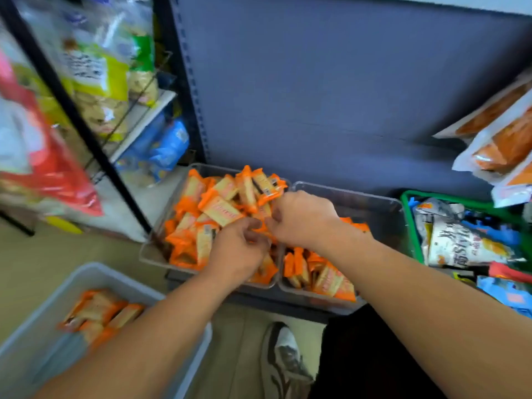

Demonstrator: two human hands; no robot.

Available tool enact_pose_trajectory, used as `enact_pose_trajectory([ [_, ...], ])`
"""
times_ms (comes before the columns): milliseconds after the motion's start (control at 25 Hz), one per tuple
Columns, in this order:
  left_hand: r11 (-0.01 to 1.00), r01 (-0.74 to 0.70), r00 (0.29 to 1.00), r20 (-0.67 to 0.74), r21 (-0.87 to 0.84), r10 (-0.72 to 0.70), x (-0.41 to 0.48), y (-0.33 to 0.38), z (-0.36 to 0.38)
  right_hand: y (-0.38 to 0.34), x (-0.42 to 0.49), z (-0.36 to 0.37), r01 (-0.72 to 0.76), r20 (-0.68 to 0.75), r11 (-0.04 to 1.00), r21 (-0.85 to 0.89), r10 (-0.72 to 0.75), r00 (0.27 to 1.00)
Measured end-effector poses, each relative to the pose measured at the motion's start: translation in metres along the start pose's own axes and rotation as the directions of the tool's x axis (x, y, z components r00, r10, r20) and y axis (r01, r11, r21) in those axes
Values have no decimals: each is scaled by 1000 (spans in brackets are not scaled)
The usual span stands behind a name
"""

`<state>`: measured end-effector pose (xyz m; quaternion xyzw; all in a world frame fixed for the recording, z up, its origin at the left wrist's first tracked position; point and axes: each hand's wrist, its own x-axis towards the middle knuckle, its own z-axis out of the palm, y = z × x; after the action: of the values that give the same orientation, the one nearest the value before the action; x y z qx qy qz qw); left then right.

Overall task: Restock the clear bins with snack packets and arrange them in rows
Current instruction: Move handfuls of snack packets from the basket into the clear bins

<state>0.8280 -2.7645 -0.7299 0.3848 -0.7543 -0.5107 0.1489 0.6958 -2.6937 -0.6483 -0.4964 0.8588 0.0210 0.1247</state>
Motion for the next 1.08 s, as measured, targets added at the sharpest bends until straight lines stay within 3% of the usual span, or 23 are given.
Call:
enact_pose_trajectory([
  [120, 1000, 28, 998, -58, 11, -27, -20, -30, -55, -59, -2, 5, 109, 47, 994, -15, -108, 993],
  [240, 1000, 17, 991, -130, -24, -20, -42, -75, -110, -126, 4, 17, 273, 223, 962, -27, -260, 939],
  [400, 990, 130, 965, -237, 51, -114, -63, -150, -170, -212, 30, 56, 412, 531, 910, 43, -371, 762],
  [520, 907, 370, 908, -281, 198, -309, -77, -225, -193, -263, 42, 131, 344, 735, 923, 174, -355, 578],
  [560, 868, 453, 874, -291, 202, -389, -83, -251, -194, -271, 44, 159, 327, 754, 923, 204, -361, 548],
  [640, 784, 590, 797, -301, 196, -524, -101, -299, -192, -279, 48, 208, 336, 729, 915, 223, -385, 566],
  [760, 693, 704, 706, -266, 157, -657, -125, -354, -172, -275, 58, 267, 231, 644, 943, 239, -332, 690],
  [840, 668, 743, 659, -220, 42, -719, -125, -379, -149, -281, 72, 299, 201, 585, 944, 263, -321, 744],
  [960, 698, 713, 695, -203, 66, -690, -117, -400, -109, -304, 95, 328, 320, 449, 892, 318, -440, 778],
  [1080, 697, 701, 711, -218, 149, -669, -122, -415, -89, -330, 110, 350, 477, 412, 816, 325, -577, 706],
])
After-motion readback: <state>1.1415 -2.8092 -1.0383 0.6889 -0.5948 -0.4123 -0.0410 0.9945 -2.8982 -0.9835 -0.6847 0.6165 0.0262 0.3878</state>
